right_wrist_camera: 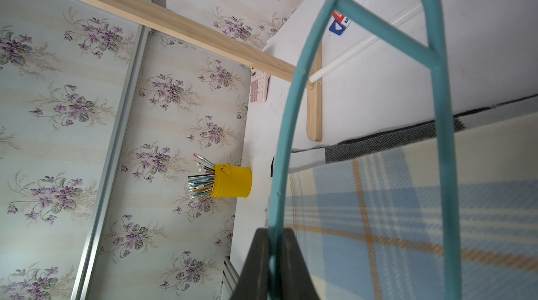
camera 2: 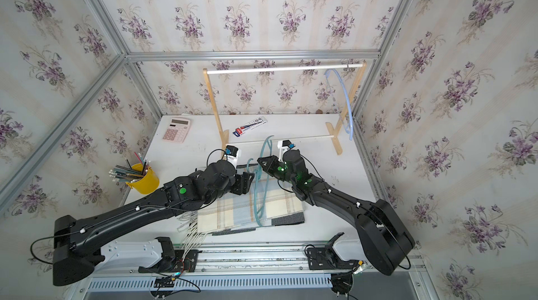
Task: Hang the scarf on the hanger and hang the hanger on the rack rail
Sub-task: Pick up the hanger from the clothesline.
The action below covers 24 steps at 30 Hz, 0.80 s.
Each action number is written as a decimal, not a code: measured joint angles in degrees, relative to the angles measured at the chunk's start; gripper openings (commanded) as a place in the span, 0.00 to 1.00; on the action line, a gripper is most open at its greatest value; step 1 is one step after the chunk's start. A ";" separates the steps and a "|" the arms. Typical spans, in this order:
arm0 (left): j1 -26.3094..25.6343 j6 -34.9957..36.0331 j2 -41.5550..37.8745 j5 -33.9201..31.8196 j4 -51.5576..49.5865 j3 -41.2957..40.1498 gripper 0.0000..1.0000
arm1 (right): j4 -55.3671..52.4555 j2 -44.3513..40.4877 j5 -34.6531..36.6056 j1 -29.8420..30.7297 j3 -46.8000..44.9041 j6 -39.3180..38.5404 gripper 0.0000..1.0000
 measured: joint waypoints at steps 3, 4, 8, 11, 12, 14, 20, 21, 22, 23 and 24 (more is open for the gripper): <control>1.09 0.31 1.62 2.78 -0.04 1.03 0.54 | -0.33 0.00 0.00 0.00 -0.17 -0.04 0.00; 1.46 0.35 2.19 3.48 -0.11 1.31 0.47 | -0.39 0.00 -0.02 0.00 -0.17 -0.04 0.00; 2.99 0.13 3.45 4.42 -0.20 1.79 0.30 | -0.92 0.22 -0.11 0.00 -0.11 -0.39 0.00; 3.41 -0.28 4.15 4.46 -0.15 1.97 0.28 | -1.16 0.26 -0.13 0.17 -0.11 -0.94 0.00; 3.67 -0.28 4.35 4.55 -0.17 2.01 0.28 | -1.29 0.31 -0.04 0.26 -0.11 -1.09 0.00; 4.17 -0.61 4.85 4.61 -0.20 2.34 0.23 | -1.92 0.37 -0.07 0.44 0.00 -1.31 0.00; 4.44 -0.98 5.38 5.35 -0.07 3.32 0.00 | -3.39 0.09 -0.33 0.52 0.24 -1.81 0.34; 4.50 -1.05 5.20 5.33 -0.09 3.30 0.00 | -4.11 -0.09 -0.44 0.46 0.59 -2.14 0.52; 4.57 -1.14 4.83 5.11 -0.28 3.30 0.00 | -5.44 -0.20 -0.72 0.37 1.27 -2.89 0.63; 4.70 -1.20 4.31 4.72 -0.68 3.30 0.00 | -7.34 -0.28 -0.87 0.15 2.40 -3.96 0.68; 4.72 -1.99 3.41 3.98 -1.57 3.32 0.00 | -9.79 -0.55 -0.85 -0.04 3.87 -5.44 0.71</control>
